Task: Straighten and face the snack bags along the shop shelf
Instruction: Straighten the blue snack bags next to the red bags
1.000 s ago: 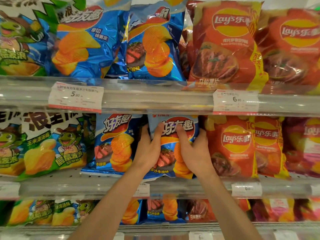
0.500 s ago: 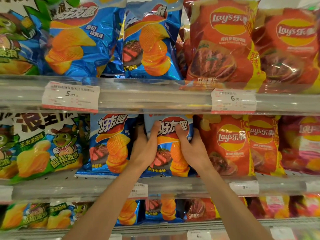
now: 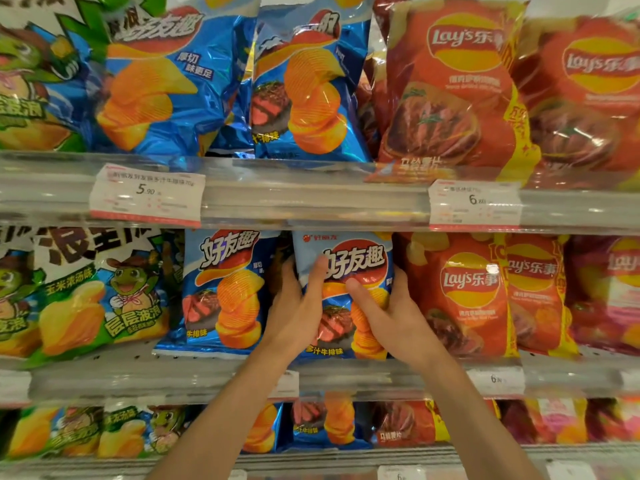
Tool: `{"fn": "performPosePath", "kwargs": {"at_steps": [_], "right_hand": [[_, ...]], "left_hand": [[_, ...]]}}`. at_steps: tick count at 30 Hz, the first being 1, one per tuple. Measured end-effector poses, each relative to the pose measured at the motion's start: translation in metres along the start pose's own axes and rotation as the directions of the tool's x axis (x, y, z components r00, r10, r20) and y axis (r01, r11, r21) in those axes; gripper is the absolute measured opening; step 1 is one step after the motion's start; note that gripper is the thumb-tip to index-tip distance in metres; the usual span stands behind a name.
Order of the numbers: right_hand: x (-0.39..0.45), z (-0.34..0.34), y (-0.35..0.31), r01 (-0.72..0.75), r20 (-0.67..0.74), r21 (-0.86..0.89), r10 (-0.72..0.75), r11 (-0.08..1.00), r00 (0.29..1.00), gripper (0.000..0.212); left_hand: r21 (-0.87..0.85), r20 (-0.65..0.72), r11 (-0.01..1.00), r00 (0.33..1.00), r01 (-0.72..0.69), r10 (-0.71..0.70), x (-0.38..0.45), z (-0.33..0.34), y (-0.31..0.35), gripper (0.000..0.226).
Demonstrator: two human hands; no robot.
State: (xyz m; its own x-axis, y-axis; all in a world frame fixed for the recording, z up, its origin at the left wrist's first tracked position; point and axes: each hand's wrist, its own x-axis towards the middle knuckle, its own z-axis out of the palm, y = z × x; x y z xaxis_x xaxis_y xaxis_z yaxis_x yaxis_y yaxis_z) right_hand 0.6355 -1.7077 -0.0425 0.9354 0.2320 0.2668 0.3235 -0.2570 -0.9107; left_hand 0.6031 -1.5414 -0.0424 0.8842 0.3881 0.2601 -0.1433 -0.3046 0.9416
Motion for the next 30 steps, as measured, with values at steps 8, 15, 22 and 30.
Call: {"fn": "performPosePath", "kwargs": {"at_steps": [8,15,22,30], "right_hand": [[0.032,0.011,-0.019,-0.082,-0.157,0.151,0.105,0.985,0.982,0.075],[0.03,0.021,-0.013,-0.089,-0.297,0.114,0.119,0.99,0.947,0.07],[-0.008,-0.001,-0.005,-0.092,-0.052,-0.031,0.09,0.995,0.995,0.087],[-0.023,0.002,0.005,0.067,-0.11,-0.273,-0.1,0.96,0.989,0.062]], "left_hand": [[-0.17,-0.005,0.985,1.0,0.0,0.0,0.025,0.008,0.016,0.085],[-0.178,-0.105,0.983,0.994,-0.035,0.017,0.023,0.009,0.013,0.061],[0.009,0.185,1.0,0.983,-0.002,0.001,-0.013,-0.009,-0.003,0.083],[0.267,0.136,0.96,0.99,-0.082,0.047,-0.02,-0.002,0.001,0.082]]}}
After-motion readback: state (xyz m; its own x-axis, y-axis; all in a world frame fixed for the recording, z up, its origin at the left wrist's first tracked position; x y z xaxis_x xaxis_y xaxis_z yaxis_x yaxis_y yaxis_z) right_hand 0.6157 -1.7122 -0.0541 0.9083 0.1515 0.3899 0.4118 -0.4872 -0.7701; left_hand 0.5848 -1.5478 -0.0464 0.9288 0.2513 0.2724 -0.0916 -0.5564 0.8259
